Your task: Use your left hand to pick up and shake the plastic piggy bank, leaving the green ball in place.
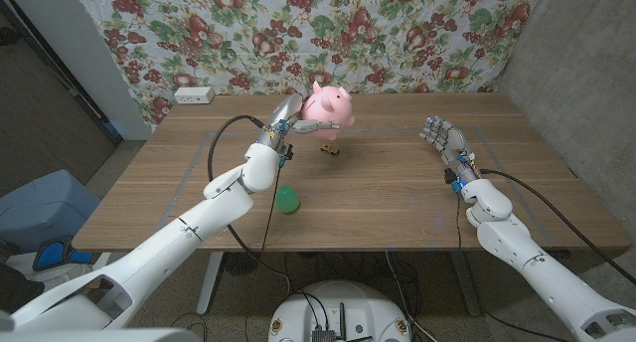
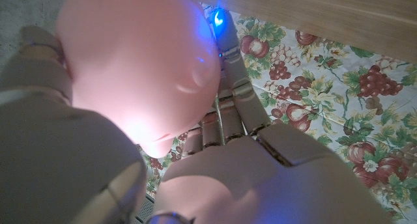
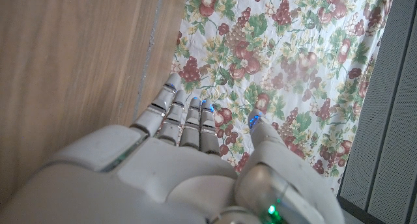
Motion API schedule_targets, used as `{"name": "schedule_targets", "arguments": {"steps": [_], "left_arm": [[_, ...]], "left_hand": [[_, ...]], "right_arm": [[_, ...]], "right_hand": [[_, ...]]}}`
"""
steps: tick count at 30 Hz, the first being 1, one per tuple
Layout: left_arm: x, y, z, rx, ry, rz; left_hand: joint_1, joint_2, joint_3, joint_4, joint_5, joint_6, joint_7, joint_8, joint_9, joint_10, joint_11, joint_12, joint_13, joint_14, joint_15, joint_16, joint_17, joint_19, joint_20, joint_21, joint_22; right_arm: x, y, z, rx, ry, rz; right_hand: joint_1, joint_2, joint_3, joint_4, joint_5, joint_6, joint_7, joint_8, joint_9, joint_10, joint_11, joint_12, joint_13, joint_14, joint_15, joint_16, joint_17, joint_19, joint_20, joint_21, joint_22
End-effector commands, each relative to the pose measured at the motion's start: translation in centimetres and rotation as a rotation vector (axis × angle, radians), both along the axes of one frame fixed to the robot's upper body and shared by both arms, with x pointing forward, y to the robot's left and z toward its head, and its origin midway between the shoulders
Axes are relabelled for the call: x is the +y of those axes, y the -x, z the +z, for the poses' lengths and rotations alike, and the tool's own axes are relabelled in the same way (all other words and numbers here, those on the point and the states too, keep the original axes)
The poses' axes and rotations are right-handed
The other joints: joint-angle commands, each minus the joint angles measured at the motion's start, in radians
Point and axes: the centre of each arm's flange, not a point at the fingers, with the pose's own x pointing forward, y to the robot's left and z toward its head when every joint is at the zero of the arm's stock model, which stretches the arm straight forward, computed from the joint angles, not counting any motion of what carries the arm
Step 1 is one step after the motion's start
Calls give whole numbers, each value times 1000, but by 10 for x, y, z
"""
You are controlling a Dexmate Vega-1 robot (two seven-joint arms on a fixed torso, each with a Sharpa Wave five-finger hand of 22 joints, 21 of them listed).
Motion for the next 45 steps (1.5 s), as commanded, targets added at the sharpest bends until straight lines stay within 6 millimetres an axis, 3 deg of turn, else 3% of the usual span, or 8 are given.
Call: {"name": "schedule_targets", "arguments": {"steps": [1, 19, 27, 45], "left_arm": [[7, -4, 2, -24, 88, -38], [25, 2, -6, -214, 386, -119], [31, 10, -11, -380, 508, -130], [33, 18, -10, -399, 526, -128]], "left_hand": [[521, 503, 8, 0, 5, 452, -174, 30, 3, 367, -316, 2, 18, 362, -410, 1, 4, -41, -92, 11, 2], [519, 500, 7, 0, 9, 452, -177, 29, 2, 368, -319, -8, 21, 359, -411, -2, 6, -52, -92, 31, -2], [518, 499, 7, 0, 11, 451, -184, 30, 5, 372, -320, -12, 23, 357, -411, -5, 7, -57, -92, 42, -4], [512, 498, 5, 2, 14, 450, -191, 29, 5, 374, -328, -21, 29, 354, -411, -9, 10, -70, -92, 66, -9]], "right_arm": [[0, -2, 3, -2, -3, -7], [3, -3, 4, 1, 1, -8], [4, -2, 4, 0, 2, -9], [4, 0, 2, -1, 3, -11]], "right_hand": [[-2, -4, 9, 0, 0, 9, -3, 3, 6, 4, 3, 5, 2, 7, -2, -2, -1, 3, 3, -3, 4], [-2, -4, 10, 1, 0, 8, -4, 2, 6, 4, 3, 5, 2, 8, -2, -2, -1, 5, 4, -6, 4], [-3, -4, 9, 1, 0, 6, -3, 2, 6, 4, 4, 5, 2, 8, -1, -3, -1, 6, 3, -7, 4], [-4, -4, 10, 2, 0, 6, -3, 2, 6, 4, 3, 5, 2, 7, -1, -4, -1, 7, 4, -11, 4]]}}
